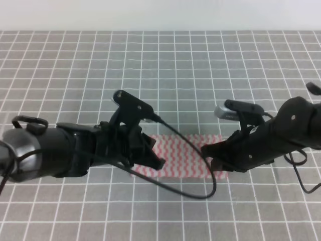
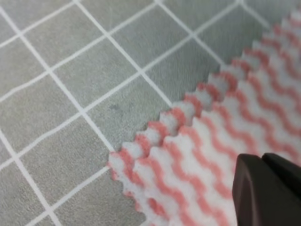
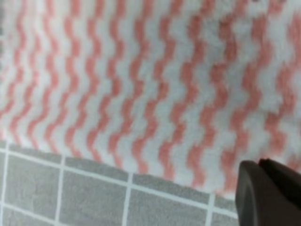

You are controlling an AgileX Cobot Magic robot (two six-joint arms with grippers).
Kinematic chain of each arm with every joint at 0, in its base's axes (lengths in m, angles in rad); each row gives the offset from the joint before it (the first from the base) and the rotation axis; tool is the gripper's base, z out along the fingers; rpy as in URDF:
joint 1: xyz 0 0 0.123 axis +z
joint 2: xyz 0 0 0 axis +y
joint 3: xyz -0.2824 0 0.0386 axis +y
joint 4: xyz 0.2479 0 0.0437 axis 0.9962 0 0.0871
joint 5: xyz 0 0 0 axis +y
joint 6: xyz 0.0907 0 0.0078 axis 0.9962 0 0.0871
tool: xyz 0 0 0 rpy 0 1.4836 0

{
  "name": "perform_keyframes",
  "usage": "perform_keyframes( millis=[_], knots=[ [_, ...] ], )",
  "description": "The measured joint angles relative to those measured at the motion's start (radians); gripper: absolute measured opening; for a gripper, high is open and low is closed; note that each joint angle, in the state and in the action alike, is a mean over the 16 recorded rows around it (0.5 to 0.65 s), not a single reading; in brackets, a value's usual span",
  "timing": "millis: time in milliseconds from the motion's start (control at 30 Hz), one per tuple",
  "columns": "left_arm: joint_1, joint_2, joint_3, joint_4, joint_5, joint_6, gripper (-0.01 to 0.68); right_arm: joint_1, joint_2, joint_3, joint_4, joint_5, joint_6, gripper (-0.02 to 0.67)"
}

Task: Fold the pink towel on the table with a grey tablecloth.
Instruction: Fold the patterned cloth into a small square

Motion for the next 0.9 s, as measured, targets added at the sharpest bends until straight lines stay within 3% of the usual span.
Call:
perform_keyframes(
  millis=[633, 900],
  knots=[
    [0.004, -0.020, 0.000, 0.050, 0.070, -0.132, -0.002, 0.000, 0.011, -0.012, -0.104, 0.044, 0.057, -0.015],
    [0.062, -0.023, 0.000, 0.129, 0.176, -0.251, -0.002, 0.000, 0.006, -0.055, -0.082, 0.058, 0.054, -0.015]
  ],
)
